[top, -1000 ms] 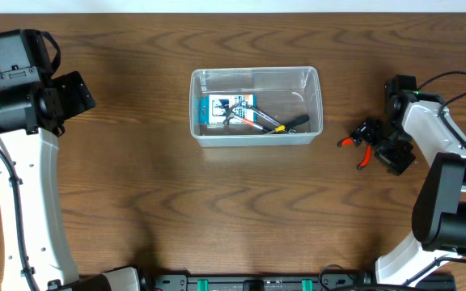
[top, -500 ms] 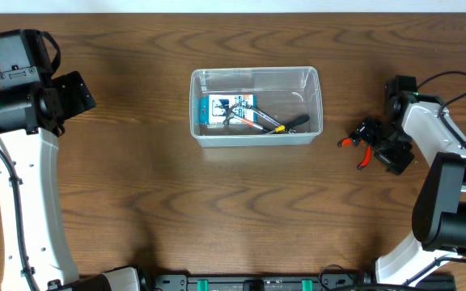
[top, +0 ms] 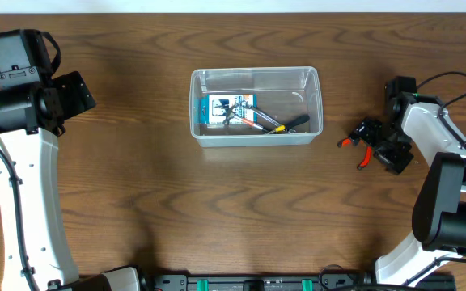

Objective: Pack container
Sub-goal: 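Lower the open right gripper over the red pliers' handles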

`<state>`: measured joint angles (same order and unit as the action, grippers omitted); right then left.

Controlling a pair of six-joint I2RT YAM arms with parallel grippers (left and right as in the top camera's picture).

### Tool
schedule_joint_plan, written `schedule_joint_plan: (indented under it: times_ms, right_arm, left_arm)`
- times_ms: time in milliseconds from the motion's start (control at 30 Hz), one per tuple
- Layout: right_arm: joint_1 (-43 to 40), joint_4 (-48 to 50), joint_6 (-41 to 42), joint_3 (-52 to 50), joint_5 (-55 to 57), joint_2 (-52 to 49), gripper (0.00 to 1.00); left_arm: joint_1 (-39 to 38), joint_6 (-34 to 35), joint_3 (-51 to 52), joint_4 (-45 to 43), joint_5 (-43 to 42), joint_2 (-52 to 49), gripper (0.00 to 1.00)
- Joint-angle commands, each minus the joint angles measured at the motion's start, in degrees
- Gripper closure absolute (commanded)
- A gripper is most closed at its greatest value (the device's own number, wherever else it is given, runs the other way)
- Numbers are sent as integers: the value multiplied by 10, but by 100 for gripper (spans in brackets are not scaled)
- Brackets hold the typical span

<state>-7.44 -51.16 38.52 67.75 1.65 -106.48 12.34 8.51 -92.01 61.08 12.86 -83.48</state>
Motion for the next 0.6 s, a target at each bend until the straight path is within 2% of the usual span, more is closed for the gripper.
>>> schedule_joint_plan:
  times_ms: [0, 567]
  right_arm:
    - [-7, -5, -5, -5, 0, -7, 1]
    - [-11, -6, -13, -18, 11, -7, 1]
  left_arm:
    - [2, -9, -1, 0, 9, -1, 2]
    - [2, -9, -1, 0, 9, -1, 2]
